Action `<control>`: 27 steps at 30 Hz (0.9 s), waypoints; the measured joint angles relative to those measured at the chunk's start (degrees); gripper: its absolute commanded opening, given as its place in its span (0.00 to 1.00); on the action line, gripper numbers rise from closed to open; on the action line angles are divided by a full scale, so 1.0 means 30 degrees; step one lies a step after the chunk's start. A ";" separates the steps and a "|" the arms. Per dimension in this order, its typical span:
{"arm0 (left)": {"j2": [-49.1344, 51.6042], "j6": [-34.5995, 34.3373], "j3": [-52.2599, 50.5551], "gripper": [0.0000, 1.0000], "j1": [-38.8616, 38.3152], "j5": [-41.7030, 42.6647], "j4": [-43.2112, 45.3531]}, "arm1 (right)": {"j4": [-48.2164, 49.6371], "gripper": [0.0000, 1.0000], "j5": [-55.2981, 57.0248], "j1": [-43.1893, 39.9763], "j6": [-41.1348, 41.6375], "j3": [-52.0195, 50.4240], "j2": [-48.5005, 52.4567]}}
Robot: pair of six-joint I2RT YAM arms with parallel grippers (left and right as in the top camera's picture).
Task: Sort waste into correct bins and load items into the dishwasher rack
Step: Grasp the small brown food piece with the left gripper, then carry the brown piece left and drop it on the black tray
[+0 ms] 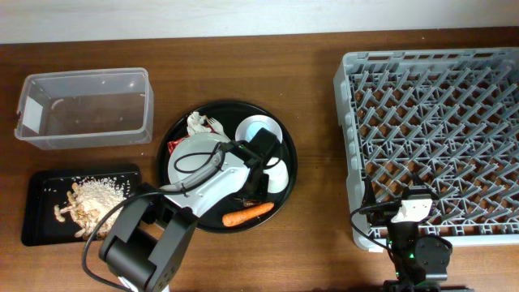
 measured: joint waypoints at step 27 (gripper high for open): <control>-0.6360 0.0015 0.0896 0.20 0.5297 -0.1552 -0.5253 | 0.0000 0.99 0.0000 0.0000 0.0000 0.0000 0.0000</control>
